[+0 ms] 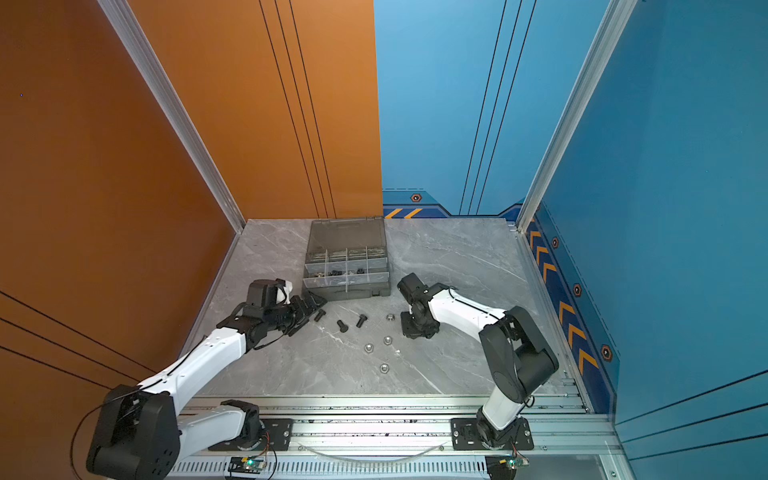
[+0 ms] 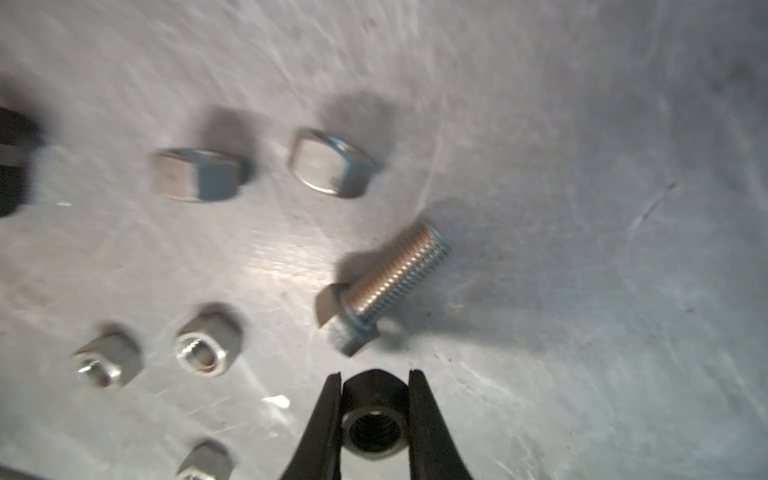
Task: Sort the screws and nuts into containers
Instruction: 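Lift the black hex nut with the right gripper over the box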
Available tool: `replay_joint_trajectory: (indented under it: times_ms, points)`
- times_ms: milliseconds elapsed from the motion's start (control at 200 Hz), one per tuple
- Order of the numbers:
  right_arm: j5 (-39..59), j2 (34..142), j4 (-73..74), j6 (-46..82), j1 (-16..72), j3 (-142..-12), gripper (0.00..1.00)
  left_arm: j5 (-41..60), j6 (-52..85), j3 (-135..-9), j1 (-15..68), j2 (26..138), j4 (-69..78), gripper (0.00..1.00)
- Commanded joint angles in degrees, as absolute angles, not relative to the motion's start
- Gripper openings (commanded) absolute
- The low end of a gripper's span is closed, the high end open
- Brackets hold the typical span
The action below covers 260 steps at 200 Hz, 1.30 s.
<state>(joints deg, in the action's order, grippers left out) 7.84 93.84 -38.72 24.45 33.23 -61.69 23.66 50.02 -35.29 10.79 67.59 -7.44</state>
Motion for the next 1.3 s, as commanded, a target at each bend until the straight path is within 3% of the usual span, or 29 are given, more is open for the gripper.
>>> replay_joint_trajectory:
  times_ms: [0, 195, 400, 911, 1296]
  points:
    - [13.1, 89.7, -39.8, 16.2, 32.7, -68.7, 0.0, 24.5, 50.2, -34.4, 10.5, 67.4, -7.8, 0.98]
    - [14.2, 90.0, -31.8, 10.6, 32.8, -76.5, 0.0, 24.3, 50.5, -34.0, 10.5, 67.5, -7.1, 0.98]
    - [13.1, 97.6, -22.2, 6.5, 32.5, -84.2, 0.0, 22.7, 49.3, -35.0, 11.0, 67.8, -10.0, 0.98]
    - [19.9, 129.5, -19.7, 11.3, 31.4, -113.5, 0.0, 23.9, 49.6, -34.3, 10.8, 66.9, -9.1, 0.98]
    - [20.2, 135.9, -21.3, 13.1, 31.4, -114.8, 0.0, 23.2, 49.6, -33.8, 10.1, 64.5, -10.3, 0.98]
